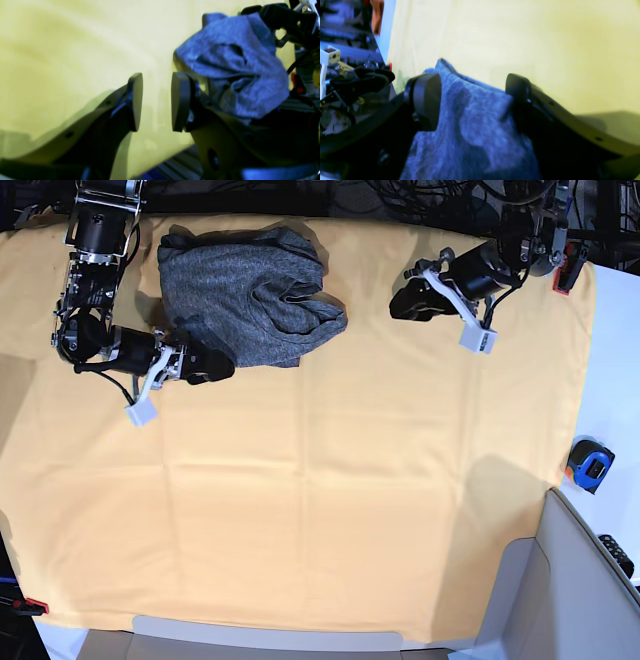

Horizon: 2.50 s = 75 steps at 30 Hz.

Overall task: Fold the T-shirt properly
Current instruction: 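Open the left gripper and move it back beside the bundle, then push the bundle's sides inward with both grippers to square it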

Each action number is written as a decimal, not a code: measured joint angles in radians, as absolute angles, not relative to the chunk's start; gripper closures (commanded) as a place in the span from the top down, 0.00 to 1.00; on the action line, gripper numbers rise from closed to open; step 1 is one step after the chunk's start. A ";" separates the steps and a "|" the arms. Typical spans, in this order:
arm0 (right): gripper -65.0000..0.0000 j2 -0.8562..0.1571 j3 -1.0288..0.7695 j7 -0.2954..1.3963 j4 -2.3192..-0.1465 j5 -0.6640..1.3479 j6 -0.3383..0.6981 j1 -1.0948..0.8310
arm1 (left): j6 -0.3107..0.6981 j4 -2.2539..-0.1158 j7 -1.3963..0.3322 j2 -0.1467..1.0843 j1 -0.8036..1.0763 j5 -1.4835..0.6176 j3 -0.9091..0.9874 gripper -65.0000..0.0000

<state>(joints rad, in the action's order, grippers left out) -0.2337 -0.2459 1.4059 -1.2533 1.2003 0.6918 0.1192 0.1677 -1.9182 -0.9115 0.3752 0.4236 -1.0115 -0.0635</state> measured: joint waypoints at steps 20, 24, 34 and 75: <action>0.04 -0.235 -0.183 1.392 -1.257 1.111 0.700 0.109 | 0.358 -1.964 -1.266 0.341 0.423 -1.024 -0.069 0.39; 0.04 -0.235 -0.184 1.392 -1.257 1.110 0.700 0.109 | 0.439 -1.952 -1.342 0.321 0.374 -1.069 -0.069 0.41; 0.04 -0.240 -0.183 1.391 -1.257 1.111 0.700 0.108 | 0.443 -1.738 -1.388 0.265 0.262 -1.101 -0.148 0.48; 0.04 -0.242 -0.183 1.383 -1.259 1.113 0.704 0.097 | 0.446 -1.643 -1.357 0.226 0.238 -1.240 -0.182 0.79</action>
